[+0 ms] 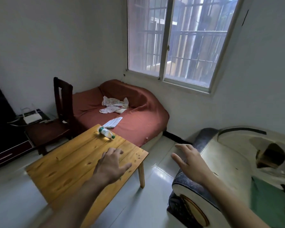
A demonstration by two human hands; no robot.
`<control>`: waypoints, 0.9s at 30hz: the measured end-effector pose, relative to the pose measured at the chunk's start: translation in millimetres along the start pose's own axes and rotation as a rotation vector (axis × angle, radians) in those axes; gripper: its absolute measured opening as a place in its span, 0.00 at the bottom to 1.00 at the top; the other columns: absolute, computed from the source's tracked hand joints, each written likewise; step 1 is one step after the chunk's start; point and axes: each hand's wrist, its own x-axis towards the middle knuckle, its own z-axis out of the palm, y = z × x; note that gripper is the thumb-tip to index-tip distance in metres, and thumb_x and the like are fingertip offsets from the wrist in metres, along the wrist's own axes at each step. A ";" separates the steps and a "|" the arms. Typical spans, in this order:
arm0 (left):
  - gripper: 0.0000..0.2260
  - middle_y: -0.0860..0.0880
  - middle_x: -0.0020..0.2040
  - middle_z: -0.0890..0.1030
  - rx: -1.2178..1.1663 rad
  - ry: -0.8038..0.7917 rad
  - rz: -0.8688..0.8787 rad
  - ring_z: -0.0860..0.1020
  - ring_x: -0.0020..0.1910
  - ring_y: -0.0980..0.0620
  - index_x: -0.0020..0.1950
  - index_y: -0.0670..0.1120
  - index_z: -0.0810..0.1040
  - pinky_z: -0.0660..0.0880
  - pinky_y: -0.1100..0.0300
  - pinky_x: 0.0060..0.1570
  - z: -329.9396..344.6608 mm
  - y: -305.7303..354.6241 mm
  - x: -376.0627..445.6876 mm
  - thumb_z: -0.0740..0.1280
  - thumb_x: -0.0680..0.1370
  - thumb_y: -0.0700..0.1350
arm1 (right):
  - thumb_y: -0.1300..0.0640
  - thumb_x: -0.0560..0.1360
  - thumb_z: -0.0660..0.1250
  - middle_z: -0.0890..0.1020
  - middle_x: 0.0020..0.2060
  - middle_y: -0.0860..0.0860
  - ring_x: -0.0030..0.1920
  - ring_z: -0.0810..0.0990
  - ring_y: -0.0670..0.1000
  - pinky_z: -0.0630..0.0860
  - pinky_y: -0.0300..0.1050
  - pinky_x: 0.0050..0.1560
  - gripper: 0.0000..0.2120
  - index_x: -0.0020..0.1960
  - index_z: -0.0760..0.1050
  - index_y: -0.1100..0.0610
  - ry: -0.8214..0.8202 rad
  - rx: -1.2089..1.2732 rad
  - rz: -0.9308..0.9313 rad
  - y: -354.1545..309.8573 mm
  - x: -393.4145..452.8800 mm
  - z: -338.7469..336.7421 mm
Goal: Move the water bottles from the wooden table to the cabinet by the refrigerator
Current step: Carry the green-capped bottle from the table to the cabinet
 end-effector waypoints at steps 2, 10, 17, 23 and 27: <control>0.25 0.50 0.66 0.71 0.010 0.006 -0.013 0.71 0.63 0.52 0.67 0.54 0.71 0.75 0.55 0.58 -0.1 8.6 35.5 0.67 0.74 0.63 | 0.38 0.78 0.60 0.71 0.69 0.49 0.68 0.68 0.52 0.68 0.53 0.68 0.26 0.71 0.69 0.49 -0.008 0.006 0.006 13.4 37.4 -4.6; 0.25 0.49 0.67 0.71 0.030 0.008 -0.061 0.70 0.65 0.50 0.67 0.52 0.70 0.74 0.56 0.58 6.0 12.1 147.8 0.67 0.75 0.63 | 0.39 0.77 0.61 0.72 0.68 0.49 0.68 0.69 0.51 0.68 0.51 0.69 0.25 0.70 0.69 0.49 -0.042 0.027 -0.016 44.2 158.4 4.5; 0.25 0.49 0.65 0.72 -0.045 0.010 -0.086 0.71 0.63 0.50 0.66 0.51 0.72 0.75 0.55 0.59 21.1 -24.5 249.2 0.68 0.74 0.63 | 0.39 0.77 0.62 0.73 0.66 0.48 0.67 0.70 0.51 0.68 0.50 0.68 0.24 0.70 0.70 0.49 -0.063 0.013 -0.009 49.5 257.6 45.2; 0.24 0.51 0.62 0.72 -0.148 0.024 -0.087 0.73 0.60 0.50 0.64 0.52 0.73 0.75 0.53 0.59 16.6 -54.1 335.6 0.69 0.74 0.62 | 0.35 0.75 0.59 0.74 0.64 0.46 0.65 0.72 0.50 0.70 0.49 0.67 0.26 0.68 0.72 0.48 -0.091 -0.008 -0.010 25.5 351.9 64.1; 0.24 0.50 0.61 0.72 -0.187 0.036 -0.148 0.73 0.60 0.49 0.64 0.51 0.73 0.74 0.53 0.59 18.3 -81.0 372.5 0.69 0.74 0.61 | 0.40 0.77 0.63 0.74 0.63 0.47 0.63 0.73 0.51 0.70 0.47 0.65 0.23 0.68 0.72 0.49 -0.106 -0.021 -0.038 17.7 408.3 87.0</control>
